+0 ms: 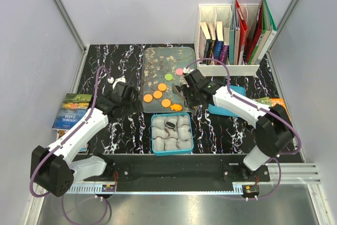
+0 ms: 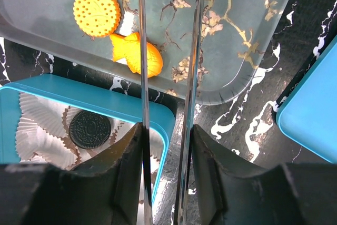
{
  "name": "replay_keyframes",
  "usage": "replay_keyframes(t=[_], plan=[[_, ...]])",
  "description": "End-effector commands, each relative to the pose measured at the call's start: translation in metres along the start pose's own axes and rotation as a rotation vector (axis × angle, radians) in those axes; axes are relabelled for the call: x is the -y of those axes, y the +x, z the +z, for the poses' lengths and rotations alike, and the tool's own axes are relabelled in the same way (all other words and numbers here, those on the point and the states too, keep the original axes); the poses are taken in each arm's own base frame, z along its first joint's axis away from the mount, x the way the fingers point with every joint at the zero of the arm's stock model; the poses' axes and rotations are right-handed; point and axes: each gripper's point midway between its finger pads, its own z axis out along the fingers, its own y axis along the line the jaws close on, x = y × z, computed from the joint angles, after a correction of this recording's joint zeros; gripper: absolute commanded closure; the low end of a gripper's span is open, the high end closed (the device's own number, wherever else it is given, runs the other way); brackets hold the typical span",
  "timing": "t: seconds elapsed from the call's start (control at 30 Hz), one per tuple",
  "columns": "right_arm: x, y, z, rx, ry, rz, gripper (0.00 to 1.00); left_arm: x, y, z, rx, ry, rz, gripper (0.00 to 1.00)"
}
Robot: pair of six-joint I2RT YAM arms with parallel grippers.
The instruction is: Pack the cookies
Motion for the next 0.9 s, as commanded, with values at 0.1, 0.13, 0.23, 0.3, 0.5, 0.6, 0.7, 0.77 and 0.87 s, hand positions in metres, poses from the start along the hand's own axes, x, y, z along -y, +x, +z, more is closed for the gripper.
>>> replay_keyframes(t=[0.1, 0.13, 0.23, 0.3, 0.5, 0.6, 0.7, 0.77, 0.87], plan=[[-0.001, -0.012, -0.01, 0.048, -0.015, 0.012, 0.62, 0.006, -0.006, -0.003, 0.012, 0.021, 0.0, 0.01], [-0.001, -0.012, -0.011, 0.051, -0.012, 0.013, 0.63, 0.006, -0.006, -0.003, 0.013, 0.022, 0.0, 0.01], [-0.001, -0.018, -0.018, 0.077, -0.013, 0.016, 0.67, 0.006, -0.006, -0.003, 0.012, 0.022, -0.003, 0.01], [-0.003, -0.025, -0.027, 0.104, -0.023, 0.019, 0.69, 0.006, -0.006, -0.003, 0.012, 0.022, -0.003, 0.01], [-0.006, -0.041, -0.053, 0.159, -0.039, 0.034, 0.74, 0.006, -0.006, -0.004, 0.016, 0.023, -0.004, 0.01], [-0.009, -0.048, -0.068, 0.188, -0.056, 0.04, 0.77, 0.006, -0.006, -0.004, 0.016, 0.022, -0.003, 0.01], [-0.011, -0.05, -0.082, 0.202, -0.079, 0.04, 0.8, 0.007, -0.007, -0.004, 0.017, 0.023, -0.001, 0.01], [-0.014, -0.05, -0.094, 0.218, -0.104, 0.041, 0.84, 0.006, -0.007, -0.004, 0.018, 0.02, -0.002, 0.01], [-0.024, -0.044, -0.114, 0.228, -0.176, 0.021, 0.92, 0.006, -0.008, -0.005, 0.021, 0.022, 0.0, 0.01]])
